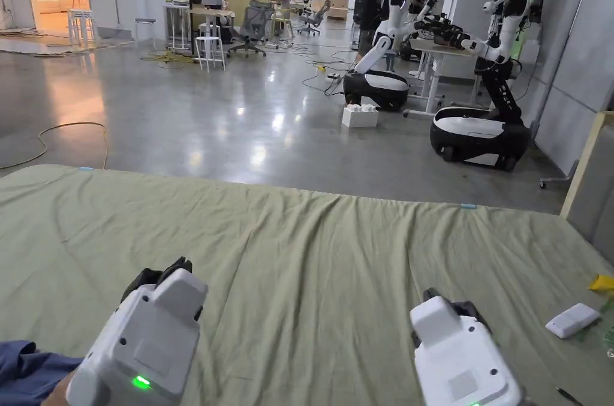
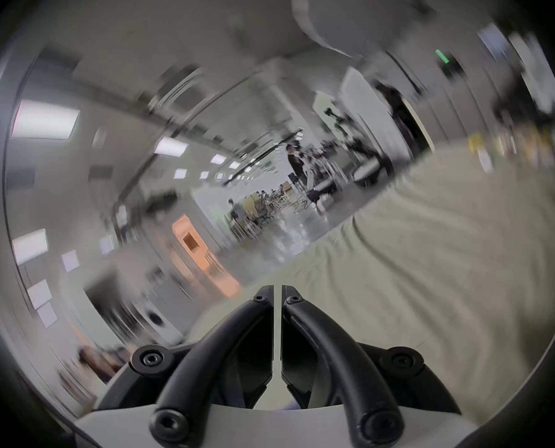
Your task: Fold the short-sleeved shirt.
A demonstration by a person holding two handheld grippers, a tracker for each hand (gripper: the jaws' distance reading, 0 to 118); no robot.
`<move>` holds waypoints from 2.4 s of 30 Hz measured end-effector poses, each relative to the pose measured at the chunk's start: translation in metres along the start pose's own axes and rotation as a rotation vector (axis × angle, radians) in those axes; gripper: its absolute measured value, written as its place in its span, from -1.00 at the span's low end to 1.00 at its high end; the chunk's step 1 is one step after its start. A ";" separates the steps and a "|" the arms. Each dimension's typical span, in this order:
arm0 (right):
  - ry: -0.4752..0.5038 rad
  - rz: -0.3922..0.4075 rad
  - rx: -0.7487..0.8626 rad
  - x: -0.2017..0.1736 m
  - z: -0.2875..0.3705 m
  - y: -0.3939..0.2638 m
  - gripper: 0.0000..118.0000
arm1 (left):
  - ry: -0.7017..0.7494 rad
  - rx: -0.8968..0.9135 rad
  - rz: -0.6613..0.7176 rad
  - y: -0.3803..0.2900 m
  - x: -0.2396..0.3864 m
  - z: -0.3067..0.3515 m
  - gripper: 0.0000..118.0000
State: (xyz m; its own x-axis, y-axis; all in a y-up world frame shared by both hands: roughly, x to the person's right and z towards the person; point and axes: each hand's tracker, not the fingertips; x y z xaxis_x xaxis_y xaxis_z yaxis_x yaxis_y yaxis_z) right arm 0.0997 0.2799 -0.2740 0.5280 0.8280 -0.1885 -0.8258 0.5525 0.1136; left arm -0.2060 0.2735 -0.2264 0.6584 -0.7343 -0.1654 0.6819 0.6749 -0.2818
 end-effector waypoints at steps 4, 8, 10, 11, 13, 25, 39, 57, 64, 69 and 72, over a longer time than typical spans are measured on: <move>0.020 0.121 0.013 -0.012 0.001 -0.007 -0.96 | 0.006 0.015 -0.180 -0.011 0.006 0.001 -0.94; 0.019 -0.030 -0.002 -0.006 0.002 -0.009 -0.96 | -0.001 0.000 -0.112 -0.016 0.004 0.002 -0.94; 0.019 -0.181 -0.020 0.001 0.001 -0.008 -0.96 | -0.019 -0.024 0.051 -0.015 -0.002 0.001 -0.94; 0.022 -0.279 -0.025 0.006 0.000 -0.009 -0.96 | -0.026 -0.037 0.152 -0.016 -0.006 0.000 -0.93; 0.003 -0.448 -0.044 0.014 -0.001 -0.009 -0.96 | -0.030 -0.069 0.372 -0.013 -0.015 -0.003 -0.94; -0.100 -0.960 -0.138 0.026 0.003 -0.018 -0.97 | -0.027 -0.035 0.917 -0.013 -0.036 0.002 -0.93; -0.022 -0.910 -0.168 0.004 0.000 -0.014 -0.97 | -0.128 -0.319 0.868 -0.091 -0.075 0.007 -0.93; 0.102 -0.868 -0.235 -0.052 -0.013 0.001 -0.97 | -0.284 -0.849 0.949 -0.261 -0.103 0.006 0.86; 0.147 -0.837 -0.227 -0.067 -0.011 0.011 -0.97 | -0.216 -0.879 0.783 -0.266 -0.058 0.007 0.29; 0.164 -0.829 -0.223 -0.076 -0.012 0.016 -0.97 | -0.214 -0.822 0.736 -0.268 -0.061 0.010 -0.68; 0.178 -0.823 -0.221 -0.080 -0.011 0.020 -0.97 | -0.193 -0.811 0.763 -0.265 -0.063 0.021 -0.92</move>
State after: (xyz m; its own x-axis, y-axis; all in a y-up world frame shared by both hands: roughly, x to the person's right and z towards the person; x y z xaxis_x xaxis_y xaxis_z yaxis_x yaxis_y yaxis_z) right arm 0.0391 0.2237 -0.2677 0.9504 0.1365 -0.2795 -0.2250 0.9221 -0.3147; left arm -0.4220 0.1426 -0.1216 0.9003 -0.0799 -0.4279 -0.2811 0.6438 -0.7117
